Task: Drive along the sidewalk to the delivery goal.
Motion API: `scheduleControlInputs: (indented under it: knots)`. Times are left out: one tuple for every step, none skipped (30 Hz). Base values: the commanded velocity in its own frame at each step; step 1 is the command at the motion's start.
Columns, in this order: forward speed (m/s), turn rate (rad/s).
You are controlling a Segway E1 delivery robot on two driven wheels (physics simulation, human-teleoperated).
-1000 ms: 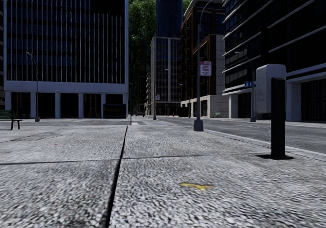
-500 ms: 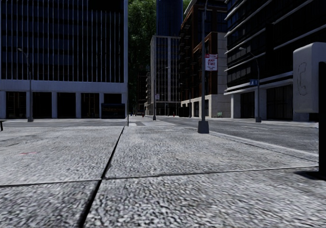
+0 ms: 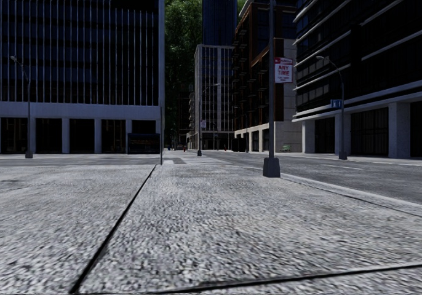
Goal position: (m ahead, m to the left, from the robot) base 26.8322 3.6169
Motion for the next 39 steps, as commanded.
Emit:
scheduleControlInputs:
  knots:
    - [2.00, 0.00]
    - [2.00, 0.00]
    - [2.00, 0.00]
    - [2.00, 0.00]
    - [2.00, 0.00]
    - [2.00, 0.00]
    - [2.00, 0.00]
    - [2.00, 0.00]
    - [2.00, 0.00]
    - [2.00, 0.00]
    - [2.00, 0.00]
    - [1.99, 0.00]
    - [1.99, 0.00]
    - [1.98, 0.00]
    - [1.98, 0.00]
    - [1.98, 0.00]
    - [1.98, 0.00]
    - [1.98, 0.00]
    - [1.98, 0.00]
    - [1.98, 0.00]
    - [1.98, 0.00]
    - [2.00, 0.00]
    - [2.00, 0.00]
    - [2.00, 0.00]
    - [2.00, 0.00]
    - [2.00, 0.00]
    - [2.00, 0.00]
    - [2.00, 0.00]
    - [2.00, 0.00]
    - [2.00, 0.00]
    - [1.97, 0.00]
    - [1.94, 0.00]
    - [1.94, 0.00]
    - [1.93, 0.00]
    - [1.93, 0.00]
    - [1.92, 0.00]
    - [1.93, 0.00]
    - [1.93, 0.00]
    - [1.93, 0.00]
